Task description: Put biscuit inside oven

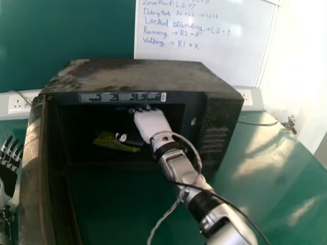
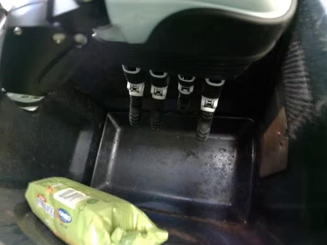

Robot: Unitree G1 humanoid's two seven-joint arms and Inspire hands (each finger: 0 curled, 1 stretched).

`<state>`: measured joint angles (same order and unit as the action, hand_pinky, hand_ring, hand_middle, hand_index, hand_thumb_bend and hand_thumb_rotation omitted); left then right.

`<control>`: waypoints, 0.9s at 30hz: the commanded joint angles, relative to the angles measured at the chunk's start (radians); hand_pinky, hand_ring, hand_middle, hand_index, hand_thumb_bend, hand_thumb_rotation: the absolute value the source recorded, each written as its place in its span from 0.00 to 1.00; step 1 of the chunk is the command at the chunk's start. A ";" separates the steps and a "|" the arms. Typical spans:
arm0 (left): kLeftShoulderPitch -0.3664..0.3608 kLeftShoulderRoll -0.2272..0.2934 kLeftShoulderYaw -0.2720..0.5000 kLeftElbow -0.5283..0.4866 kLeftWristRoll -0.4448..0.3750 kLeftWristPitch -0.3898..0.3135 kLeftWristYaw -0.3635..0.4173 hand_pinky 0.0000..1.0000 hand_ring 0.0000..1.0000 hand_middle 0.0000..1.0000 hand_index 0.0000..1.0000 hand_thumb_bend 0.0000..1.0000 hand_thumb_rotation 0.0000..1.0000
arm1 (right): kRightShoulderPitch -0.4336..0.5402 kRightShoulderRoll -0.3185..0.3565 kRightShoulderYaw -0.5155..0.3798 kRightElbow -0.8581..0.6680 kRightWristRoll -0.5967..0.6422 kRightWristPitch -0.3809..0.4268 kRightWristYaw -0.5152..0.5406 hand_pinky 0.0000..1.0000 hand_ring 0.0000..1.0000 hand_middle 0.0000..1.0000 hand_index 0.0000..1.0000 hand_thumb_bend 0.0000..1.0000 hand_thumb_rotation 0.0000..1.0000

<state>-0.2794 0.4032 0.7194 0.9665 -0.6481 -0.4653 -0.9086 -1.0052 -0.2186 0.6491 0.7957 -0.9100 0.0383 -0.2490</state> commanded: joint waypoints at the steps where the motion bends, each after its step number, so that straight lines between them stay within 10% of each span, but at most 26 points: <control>1: 0.070 -0.095 -0.005 0.067 -0.003 -0.003 0.001 0.08 0.40 0.56 0.65 1.00 0.62 | 0.035 -0.023 -0.016 -0.069 0.005 0.010 0.033 0.75 0.82 0.87 0.86 0.91 0.65; 27: 0.065 -0.089 -0.005 0.074 -0.002 -0.001 0.001 0.08 0.41 0.57 0.71 1.00 0.64 | 0.437 -0.182 -0.127 -0.731 -0.045 0.000 0.223 0.76 0.82 0.86 0.87 0.90 0.70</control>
<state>-0.2804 0.4035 0.7193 0.9707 -0.6480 -0.4656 -0.9093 -0.5879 -0.3931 0.5362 0.0877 -0.9461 0.0496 -0.0142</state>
